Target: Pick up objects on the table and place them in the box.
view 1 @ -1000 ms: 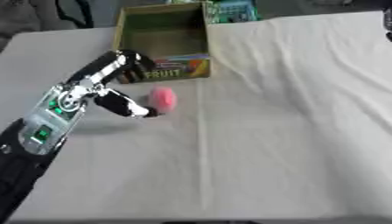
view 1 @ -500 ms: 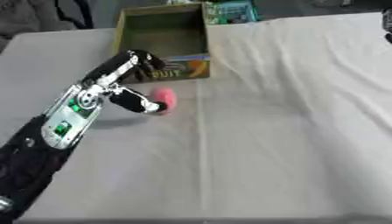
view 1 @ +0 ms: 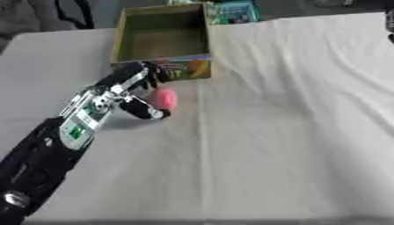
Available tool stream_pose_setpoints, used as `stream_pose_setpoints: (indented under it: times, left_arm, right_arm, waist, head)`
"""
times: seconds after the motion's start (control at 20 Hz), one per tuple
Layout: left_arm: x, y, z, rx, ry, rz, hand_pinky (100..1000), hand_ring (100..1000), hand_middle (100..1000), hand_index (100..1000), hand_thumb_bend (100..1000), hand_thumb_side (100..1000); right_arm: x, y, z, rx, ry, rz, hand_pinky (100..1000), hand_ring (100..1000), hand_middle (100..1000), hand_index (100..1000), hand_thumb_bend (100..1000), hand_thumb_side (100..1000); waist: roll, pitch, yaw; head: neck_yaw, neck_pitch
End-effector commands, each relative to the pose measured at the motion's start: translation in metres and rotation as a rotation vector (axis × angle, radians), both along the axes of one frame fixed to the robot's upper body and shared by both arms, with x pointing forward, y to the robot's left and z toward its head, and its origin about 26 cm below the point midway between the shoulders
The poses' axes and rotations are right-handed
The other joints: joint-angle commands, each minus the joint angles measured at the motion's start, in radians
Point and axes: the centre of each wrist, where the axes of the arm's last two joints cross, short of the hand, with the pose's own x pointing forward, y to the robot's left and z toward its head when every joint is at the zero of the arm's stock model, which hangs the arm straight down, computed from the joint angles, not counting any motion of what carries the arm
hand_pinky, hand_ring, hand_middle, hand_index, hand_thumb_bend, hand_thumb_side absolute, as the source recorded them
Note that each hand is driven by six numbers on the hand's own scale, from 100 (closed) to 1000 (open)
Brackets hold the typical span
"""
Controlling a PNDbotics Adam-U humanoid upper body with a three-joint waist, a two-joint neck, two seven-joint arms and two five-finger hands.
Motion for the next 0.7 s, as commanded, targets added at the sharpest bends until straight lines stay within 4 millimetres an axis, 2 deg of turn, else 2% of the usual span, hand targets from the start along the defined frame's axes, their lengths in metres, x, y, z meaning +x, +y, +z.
stream_pose_setpoints:
  times: [0.05, 0.4, 0.65, 0.7]
  left_arm:
    - [0.0036, 0.003, 0.0076, 0.052, -0.026, -0.002, 628, 633, 641, 746, 526, 100]
    - [0.0065, 0.006, 0.005, 0.103, -0.033, 0.011, 595, 586, 588, 694, 405, 100]
    - [0.0069, 0.009, 0.0029, 0.111, -0.047, 0.03, 560, 545, 545, 649, 369, 100]
    - [0.0069, 0.0097, 0.003, 0.111, -0.052, 0.034, 537, 513, 512, 612, 363, 100]
  right_arm:
    - [-0.0009, -0.0004, 0.011, -0.009, -0.031, 0.004, 724, 875, 700, 894, 100, 495]
    - [-0.0011, -0.0006, 0.0107, -0.008, -0.03, 0.003, 724, 875, 700, 894, 100, 495]
    - [-0.0013, -0.0009, 0.0108, -0.007, -0.032, 0.002, 724, 874, 699, 893, 100, 496]
    - [-0.0013, -0.0009, 0.0108, -0.007, -0.032, 0.002, 724, 875, 699, 893, 100, 496]
  waist:
    - [-0.003, -0.019, 0.0]
    - [-0.002, -0.02, -0.001]
    - [-0.002, -0.02, 0.0]
    - [-0.001, -0.021, 0.0]
  head:
    - [-0.001, 0.009]
    - [-0.003, 0.009]
    - [-0.004, 0.009]
    - [-0.004, 0.008]
